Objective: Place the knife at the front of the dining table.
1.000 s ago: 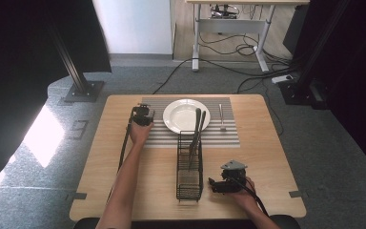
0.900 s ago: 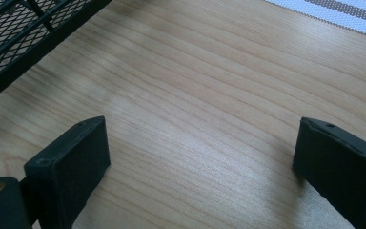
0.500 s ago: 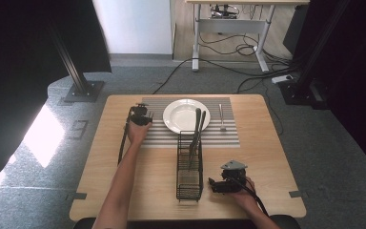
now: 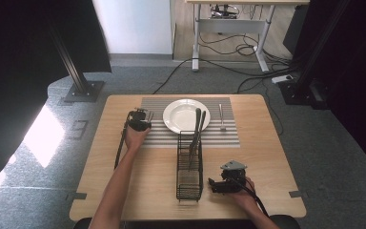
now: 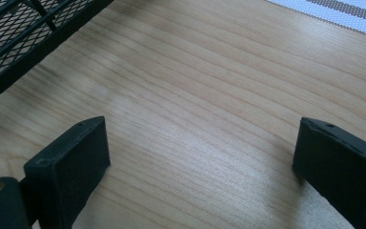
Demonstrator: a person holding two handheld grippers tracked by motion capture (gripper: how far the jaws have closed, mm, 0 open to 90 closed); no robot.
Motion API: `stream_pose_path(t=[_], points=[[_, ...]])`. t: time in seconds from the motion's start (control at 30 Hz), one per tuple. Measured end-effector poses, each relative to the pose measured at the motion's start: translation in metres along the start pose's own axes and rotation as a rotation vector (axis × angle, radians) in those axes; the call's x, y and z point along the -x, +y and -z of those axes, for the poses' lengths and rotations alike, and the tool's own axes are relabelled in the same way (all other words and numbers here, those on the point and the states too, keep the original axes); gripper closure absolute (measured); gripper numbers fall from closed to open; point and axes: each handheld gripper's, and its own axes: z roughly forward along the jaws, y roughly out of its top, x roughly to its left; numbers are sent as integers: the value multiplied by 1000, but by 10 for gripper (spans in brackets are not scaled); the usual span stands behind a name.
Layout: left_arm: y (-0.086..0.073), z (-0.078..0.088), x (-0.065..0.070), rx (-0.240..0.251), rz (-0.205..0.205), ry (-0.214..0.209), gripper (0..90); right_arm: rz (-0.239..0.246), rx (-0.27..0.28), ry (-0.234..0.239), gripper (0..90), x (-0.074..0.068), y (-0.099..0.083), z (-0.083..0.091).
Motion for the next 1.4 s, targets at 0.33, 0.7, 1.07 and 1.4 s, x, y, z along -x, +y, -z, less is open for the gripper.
stream_pose_path(t=[0.33, 0.7, 1.07, 1.4], points=[[11, -7, 1, -3, -2, 7, 803, -1, 0, 1, 47, 0, 0, 0], [37, -28, -3, -2, 46, 8, 803, 1, -1, 4, 48, 0, 0, 0], [42, -33, -5, 22, 74, 5, 736, 0, 0, 5, 48, 0, 0, 0], [18, -12, -8, 35, 34, -34, 585, 1, 0, 3, 50, 0, 0, 0]])
